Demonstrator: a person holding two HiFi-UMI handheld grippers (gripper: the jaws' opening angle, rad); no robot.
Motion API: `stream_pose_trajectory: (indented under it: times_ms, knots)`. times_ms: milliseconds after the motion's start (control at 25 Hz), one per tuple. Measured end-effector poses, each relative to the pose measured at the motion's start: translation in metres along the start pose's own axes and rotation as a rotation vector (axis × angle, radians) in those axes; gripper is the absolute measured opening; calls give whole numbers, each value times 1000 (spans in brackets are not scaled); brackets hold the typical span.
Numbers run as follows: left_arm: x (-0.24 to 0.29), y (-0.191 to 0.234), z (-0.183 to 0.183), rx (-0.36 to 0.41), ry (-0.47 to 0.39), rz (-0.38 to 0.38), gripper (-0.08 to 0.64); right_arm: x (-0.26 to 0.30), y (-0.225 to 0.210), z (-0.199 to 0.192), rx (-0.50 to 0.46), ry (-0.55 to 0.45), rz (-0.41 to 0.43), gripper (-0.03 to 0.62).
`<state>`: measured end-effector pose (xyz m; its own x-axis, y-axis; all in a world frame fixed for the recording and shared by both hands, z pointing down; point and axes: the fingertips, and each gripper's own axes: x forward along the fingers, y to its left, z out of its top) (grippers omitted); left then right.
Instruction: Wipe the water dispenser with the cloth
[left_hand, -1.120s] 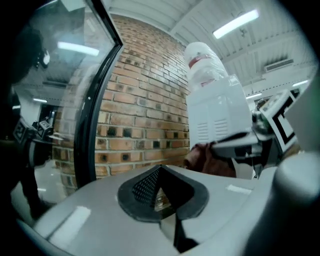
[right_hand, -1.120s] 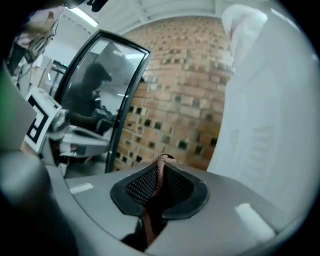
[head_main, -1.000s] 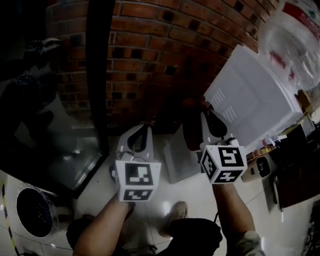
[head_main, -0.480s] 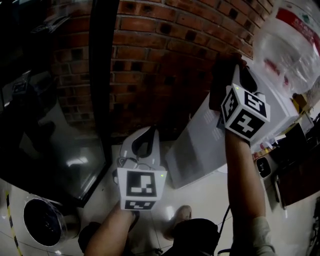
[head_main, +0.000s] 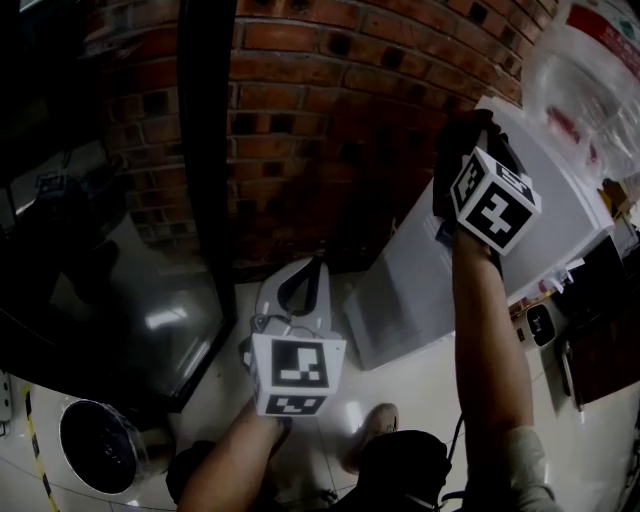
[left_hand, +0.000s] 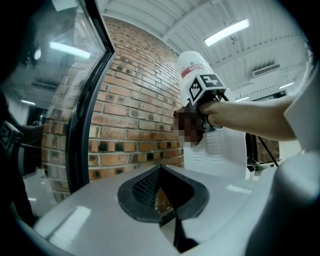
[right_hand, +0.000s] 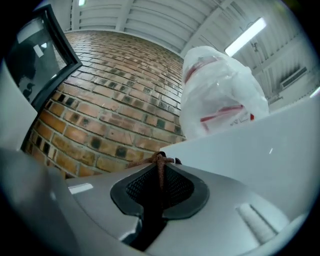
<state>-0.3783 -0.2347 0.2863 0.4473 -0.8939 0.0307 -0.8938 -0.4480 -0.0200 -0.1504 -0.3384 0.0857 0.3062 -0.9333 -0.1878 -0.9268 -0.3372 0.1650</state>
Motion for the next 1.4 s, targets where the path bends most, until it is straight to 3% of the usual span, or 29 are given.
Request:
stream_pose_trajectory:
  times_ms: [240, 800, 1240, 1400]
  knots:
    - [2, 8, -13, -20, 29, 12, 0, -11, 1, -56, 61, 77, -19, 60]
    - [8, 11, -44, 6, 103, 18, 0, -42, 31, -247, 111, 349, 2, 60]
    - [18, 17, -81, 29, 190, 32, 0, -52, 63, -398, 88, 576, 3, 60]
    - [23, 22, -89, 27, 200, 41, 0, -58, 69, -442, 27, 639, 12, 60]
